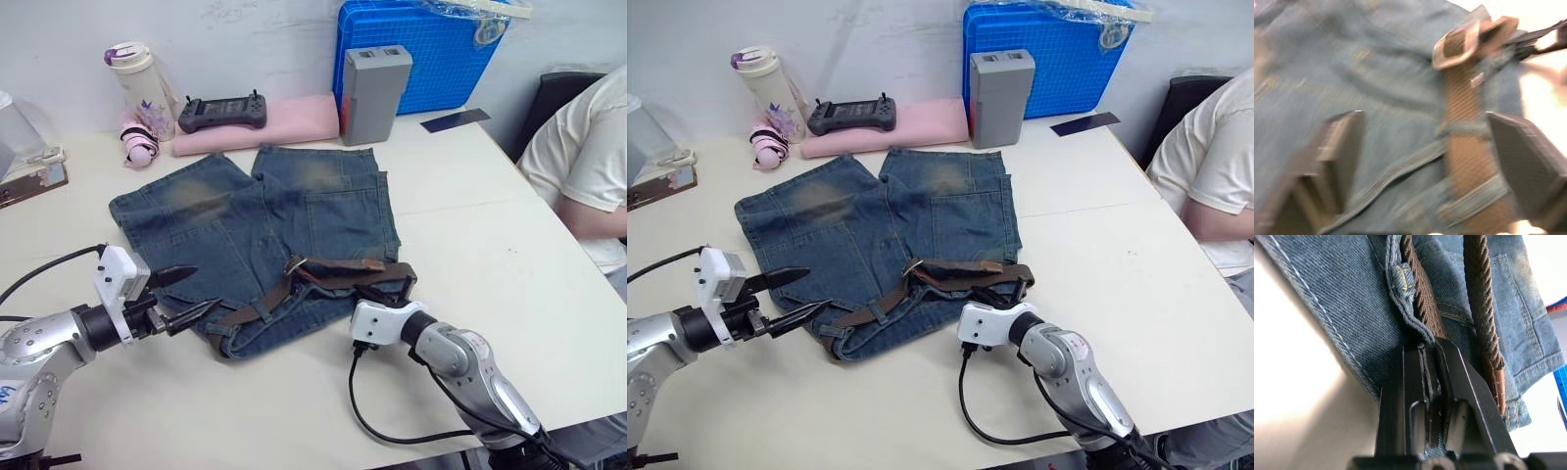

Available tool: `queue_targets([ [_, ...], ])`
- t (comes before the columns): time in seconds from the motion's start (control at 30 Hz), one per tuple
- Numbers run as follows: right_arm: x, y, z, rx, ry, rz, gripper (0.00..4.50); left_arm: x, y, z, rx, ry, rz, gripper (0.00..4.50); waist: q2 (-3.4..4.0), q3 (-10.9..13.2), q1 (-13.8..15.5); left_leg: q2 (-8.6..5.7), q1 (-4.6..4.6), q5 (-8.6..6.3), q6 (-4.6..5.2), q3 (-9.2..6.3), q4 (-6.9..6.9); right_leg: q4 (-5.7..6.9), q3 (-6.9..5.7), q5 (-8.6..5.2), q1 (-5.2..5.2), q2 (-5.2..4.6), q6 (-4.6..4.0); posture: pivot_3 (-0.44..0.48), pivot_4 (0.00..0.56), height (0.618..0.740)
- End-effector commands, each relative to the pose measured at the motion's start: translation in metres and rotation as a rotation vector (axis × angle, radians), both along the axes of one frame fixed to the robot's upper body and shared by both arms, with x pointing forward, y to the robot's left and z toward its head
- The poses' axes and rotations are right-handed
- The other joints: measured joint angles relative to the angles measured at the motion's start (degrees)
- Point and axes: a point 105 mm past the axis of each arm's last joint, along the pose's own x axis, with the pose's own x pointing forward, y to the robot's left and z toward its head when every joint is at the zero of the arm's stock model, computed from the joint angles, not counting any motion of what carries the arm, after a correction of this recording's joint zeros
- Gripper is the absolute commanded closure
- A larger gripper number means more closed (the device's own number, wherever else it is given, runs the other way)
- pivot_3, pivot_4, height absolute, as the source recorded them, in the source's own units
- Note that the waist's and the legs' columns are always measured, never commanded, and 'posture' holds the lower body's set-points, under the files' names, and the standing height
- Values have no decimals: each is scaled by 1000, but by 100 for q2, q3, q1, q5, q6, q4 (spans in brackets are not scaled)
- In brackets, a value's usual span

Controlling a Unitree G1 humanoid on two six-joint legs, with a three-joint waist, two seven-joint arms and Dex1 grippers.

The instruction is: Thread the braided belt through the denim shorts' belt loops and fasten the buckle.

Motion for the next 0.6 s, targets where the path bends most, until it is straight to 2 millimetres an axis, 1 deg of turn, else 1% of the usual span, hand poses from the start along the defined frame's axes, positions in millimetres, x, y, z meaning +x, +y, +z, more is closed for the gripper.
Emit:
queue_targets([
  [0.03, -5, 4, -20, -30, 86, 3, 4500, -4, -10, -11, 58, -3, 15, 73, 0, 0, -6, 0, 4, 1, -2, 1, -3, 2, 0, -1, 1, 0, -2, 0, 150, 676],
  [0.1, -5, 6, -20, -26, 86, 9, 4500, 2, -2, -28, 155, 5, 80, 73, -3, 1, -8, 1, 13, 6, -11, 1, -12, 3, 1, -2, 4, 2, -5, 0, 150, 676],
  [0.13, -5, 7, -19, -25, 85, 11, 4500, 5, 3, -32, 193, 3, 103, 73, -4, 1, -6, 1, 21, 8, -15, 4, -23, 3, 4, -3, 7, 1, -6, 0, 150, 676],
  [0.2, -5, 8, -19, -24, 84, 14, 4500, 10, 8, -36, 247, -13, 132, 73, -6, 2, -5, 3, 38, 11, -20, 5, -39, 3, 4, -6, 15, 1, -13, 0, 150, 676],
  [0.33, -5, 9, -18, -24, 82, 18, 4500, 10, 9, -53, 446, -25, 82, 73, -7, 3, -15, 7, 43, 12, -22, 4, -49, 3, 4, -9, 15, 5, -19, 0, 150, 676],
  [0.47, -5, 10, -16, -16, 77, 12, 4500, 19, 21, -57, 524, -49, 175, 73, -7, 4, -21, 8, 45, 12, -23, 6, -54, 3, 6, -9, 15, 6, -19, 0, 150, 676],
  [0.5, -6, 9, -15, -17, 75, 8, 4500, 18, 32, -62, 578, -42, 210, 73, -7, 4, -25, 8, 45, 13, -24, 6, -54, 4, 5, -9, 15, 6, -19, 0, 150, 676],
  [0.57, -8, 5, -15, -14, 74, -25, 4500, 15, 63, -69, 659, -12, 326, 73, -5, 2, -47, 9, 48, 13, -24, 6, -56, 5, 6, -9, 15, 7, -19, 0, 150, 676],
  [0.6, -8, 3, -15, -13, 75, -36, 4500, 14, 73, -71, 674, -7, 366, 73, -1, 0, -47, 10, 53, 13, -25, 9, -64, 5, 9, -10, 16, 8, -22, 0, 150, 676],
])
